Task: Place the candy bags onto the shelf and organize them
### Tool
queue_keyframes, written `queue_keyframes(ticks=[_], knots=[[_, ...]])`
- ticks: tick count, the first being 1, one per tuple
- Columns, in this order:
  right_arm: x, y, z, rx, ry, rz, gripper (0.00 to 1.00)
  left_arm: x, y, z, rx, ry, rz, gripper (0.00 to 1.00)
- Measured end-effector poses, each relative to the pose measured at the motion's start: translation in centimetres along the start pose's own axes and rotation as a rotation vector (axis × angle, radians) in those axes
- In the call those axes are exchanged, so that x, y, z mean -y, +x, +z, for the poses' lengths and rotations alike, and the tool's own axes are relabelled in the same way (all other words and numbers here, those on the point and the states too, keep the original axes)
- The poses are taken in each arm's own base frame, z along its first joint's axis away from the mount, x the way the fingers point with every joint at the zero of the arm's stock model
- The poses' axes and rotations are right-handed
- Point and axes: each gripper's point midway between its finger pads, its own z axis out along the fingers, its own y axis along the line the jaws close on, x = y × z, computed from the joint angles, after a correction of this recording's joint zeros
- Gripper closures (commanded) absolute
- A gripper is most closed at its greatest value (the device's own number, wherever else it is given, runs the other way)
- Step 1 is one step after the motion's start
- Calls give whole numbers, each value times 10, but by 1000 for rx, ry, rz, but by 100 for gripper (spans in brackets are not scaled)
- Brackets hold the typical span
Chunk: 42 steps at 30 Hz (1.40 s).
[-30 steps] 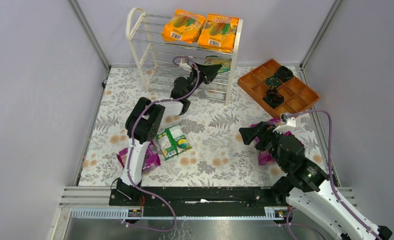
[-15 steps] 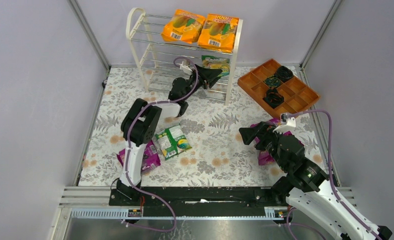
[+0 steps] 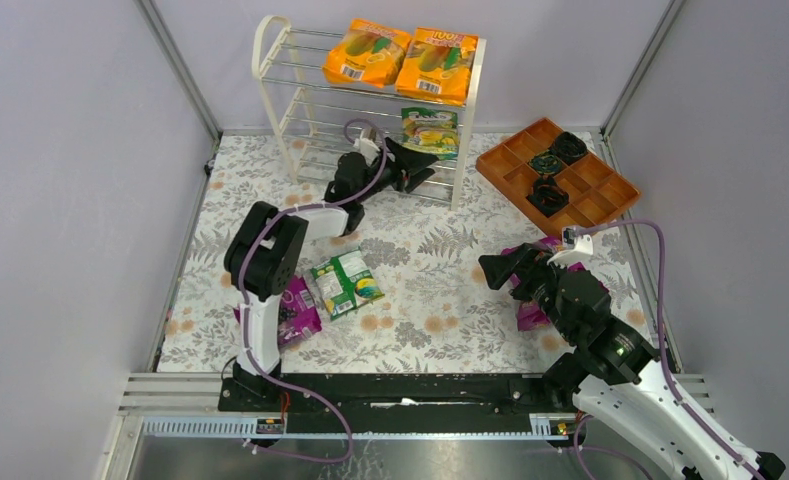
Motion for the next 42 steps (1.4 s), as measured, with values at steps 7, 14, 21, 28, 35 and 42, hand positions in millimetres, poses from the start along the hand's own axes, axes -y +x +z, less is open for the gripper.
queue_keyframes(ticks=[7, 14, 21, 28, 35, 42], knots=[[0, 0, 0, 0, -1, 0, 0, -5, -19, -17, 30, -36, 15, 63], [0, 0, 0, 0, -1, 1, 0, -12, -32, -23, 48, -72, 36, 77], [1, 2, 1, -6, 4, -2, 0, -9, -44, -17, 63, -99, 35, 85], [2, 4, 3, -16, 13, -6, 0, -7, -50, -14, 69, -95, 46, 62], [3, 6, 5, -24, 20, -11, 0, -47, -9, -69, 0, -207, 8, 45], [7, 25, 20, -103, 48, -60, 0, -55, 26, -130, -104, -363, 102, 34]])
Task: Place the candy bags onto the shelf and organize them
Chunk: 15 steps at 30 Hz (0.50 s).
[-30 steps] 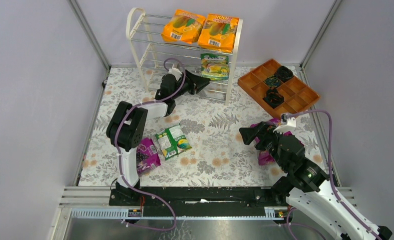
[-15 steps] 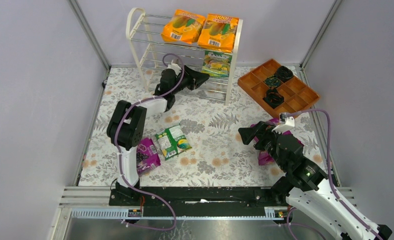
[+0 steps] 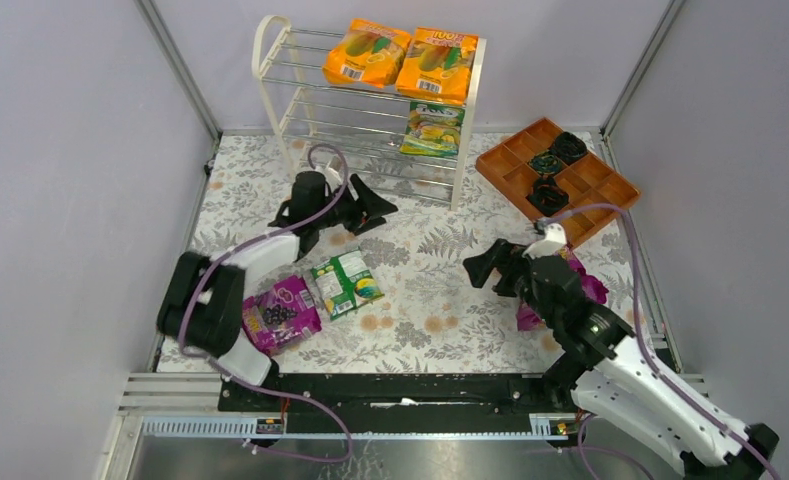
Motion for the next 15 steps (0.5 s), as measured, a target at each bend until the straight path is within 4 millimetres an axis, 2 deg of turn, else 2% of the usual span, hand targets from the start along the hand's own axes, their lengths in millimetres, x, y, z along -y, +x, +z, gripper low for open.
queue_keyframes(ticks=[3, 5, 8, 13, 15], knots=[[-5, 17, 18, -74, -7, -18, 0, 20, 3, -29, 15, -33, 158, 31], [-10, 35, 35, -142, -24, -23, 0, 36, 0, -48, 43, -50, 270, 23], [-15, 74, 62, -269, -67, 1, 0, 52, -3, -70, 84, -61, 400, 22], [-18, 139, 87, -462, -103, 57, 0, 49, 11, -86, 42, -61, 510, 20], [-23, 158, 92, -517, -125, 68, 0, 40, 21, -91, 14, -70, 538, 13]])
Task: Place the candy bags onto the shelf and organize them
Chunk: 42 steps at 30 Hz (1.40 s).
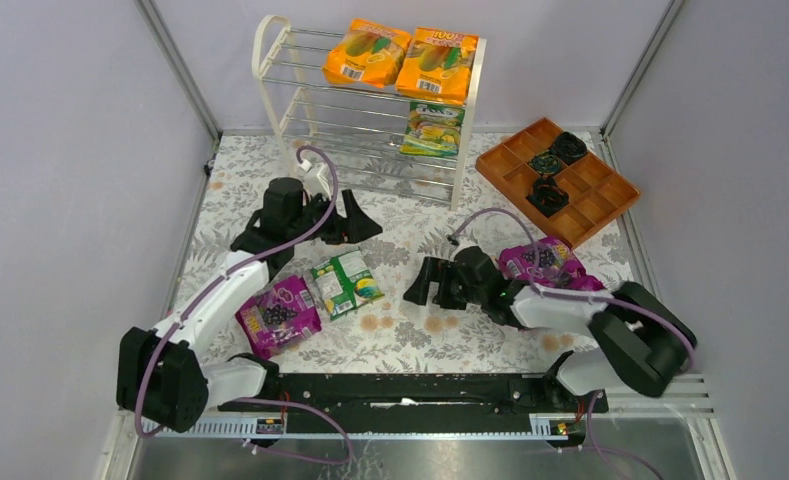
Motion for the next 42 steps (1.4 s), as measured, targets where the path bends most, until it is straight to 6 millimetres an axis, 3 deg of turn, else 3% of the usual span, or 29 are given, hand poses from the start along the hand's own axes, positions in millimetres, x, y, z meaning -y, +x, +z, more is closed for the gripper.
queue_keyframes(ticks=[3, 6, 10, 13, 18, 27, 29, 32, 37, 42], knots=[[-2, 11, 19, -56, -25, 28, 0, -3, 17, -8, -41, -7, 32, 7], [-13, 7, 33, -51, -74, 55, 0, 0, 20, -12, -44, 2, 62, 3], [-26, -2, 51, -35, -122, 104, 0, 9, 19, -17, -39, 39, 101, 3], [-35, -6, 62, -27, -172, 140, 6, 15, 20, -20, -37, 61, 111, 3], [-52, -6, 78, -30, -272, 221, 0, 20, 24, -18, -49, 78, 119, 3], [-86, 19, 93, -86, -324, 211, 0, 23, 25, -22, -40, 63, 141, 3], [-91, 22, 96, -95, -310, 197, 7, 22, 23, -23, -30, 52, 146, 3], [-93, 27, 99, -96, -287, 180, 34, 22, 20, -26, -11, 40, 154, 3], [-76, 36, 102, -100, -216, 201, 74, 24, 14, -30, 18, 30, 166, 3], [-61, 42, 102, -97, -170, 212, 99, 22, 12, -31, 31, 14, 167, 3]])
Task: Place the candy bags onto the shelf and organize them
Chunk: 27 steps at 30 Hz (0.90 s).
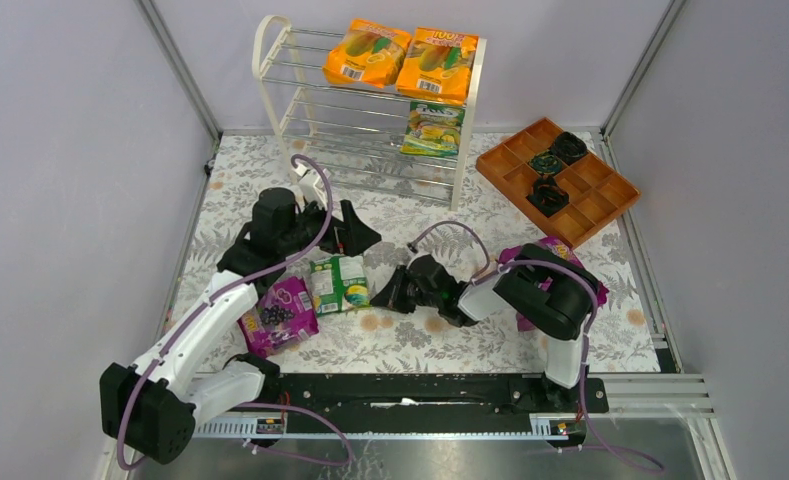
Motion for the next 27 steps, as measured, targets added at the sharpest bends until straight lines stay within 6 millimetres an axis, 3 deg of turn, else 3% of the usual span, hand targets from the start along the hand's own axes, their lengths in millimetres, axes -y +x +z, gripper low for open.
queue_keyframes(ticks=[7, 11, 13, 18, 23, 25, 27], knots=[[-3, -18, -20, 64, -21, 29, 100, -6, 9, 2, -8, -18, -40, 2], [-2, -35, -42, 131, -49, 64, 100, -5, 20, 6, -12, 9, -122, 3], [1, -40, -56, 161, -56, 81, 100, -9, 34, 10, -18, 19, -194, 3], [12, -53, -87, 240, -62, 115, 100, -27, 89, 11, -79, -22, -443, 3], [9, -62, -102, 291, -84, 121, 100, -30, 116, 9, -83, -21, -623, 4], [5, -63, -106, 299, -98, 117, 88, -29, 121, 7, -85, -28, -663, 4], [0, -64, -108, 298, -109, 89, 67, -29, 118, 4, -70, -44, -661, 4]])
